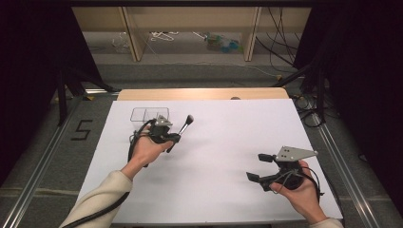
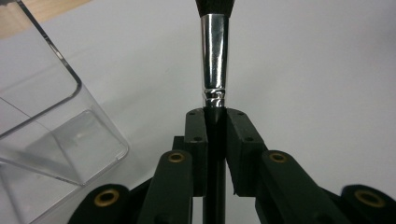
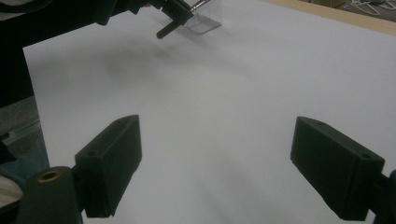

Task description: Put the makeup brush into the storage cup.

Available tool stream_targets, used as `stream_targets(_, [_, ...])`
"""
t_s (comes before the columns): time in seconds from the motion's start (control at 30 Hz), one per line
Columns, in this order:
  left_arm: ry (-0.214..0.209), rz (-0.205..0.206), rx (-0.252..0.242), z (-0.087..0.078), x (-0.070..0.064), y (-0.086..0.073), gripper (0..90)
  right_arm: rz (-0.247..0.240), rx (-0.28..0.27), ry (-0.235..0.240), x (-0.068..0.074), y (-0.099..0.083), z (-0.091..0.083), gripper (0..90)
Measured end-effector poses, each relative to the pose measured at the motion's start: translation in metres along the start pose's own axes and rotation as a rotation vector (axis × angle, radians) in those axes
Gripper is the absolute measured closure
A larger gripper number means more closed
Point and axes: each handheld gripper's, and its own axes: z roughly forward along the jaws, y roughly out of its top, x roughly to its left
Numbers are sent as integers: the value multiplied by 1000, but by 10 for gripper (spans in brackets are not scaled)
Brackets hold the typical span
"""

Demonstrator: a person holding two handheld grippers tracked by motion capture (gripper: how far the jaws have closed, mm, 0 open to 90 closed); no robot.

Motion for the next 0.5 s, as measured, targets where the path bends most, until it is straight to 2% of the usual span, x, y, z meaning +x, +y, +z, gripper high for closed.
stream_targets(0.17, [4,10,-20,-3,0,0,791,3,0,2,0,0,0,172])
stream_targets(0.2, [7,-2,-34,-3,-1,0,791,3,0,2,0,0,0,172])
stream_targets(0.27, [11,24,-27,-5,1,0,792,4,1,2,0,0,0,172])
stream_targets(0.37, [18,15,-55,-5,0,-1,791,2,0,2,0,0,0,172])
stream_targets(0.4, [12,19,-64,-6,0,0,791,2,0,2,0,0,0,172])
stream_targets(0.47, [26,24,-84,-6,1,0,791,3,1,3,0,0,-1,172])
stream_targets(0.5, [33,40,-87,-7,2,0,791,3,1,3,0,0,-1,172])
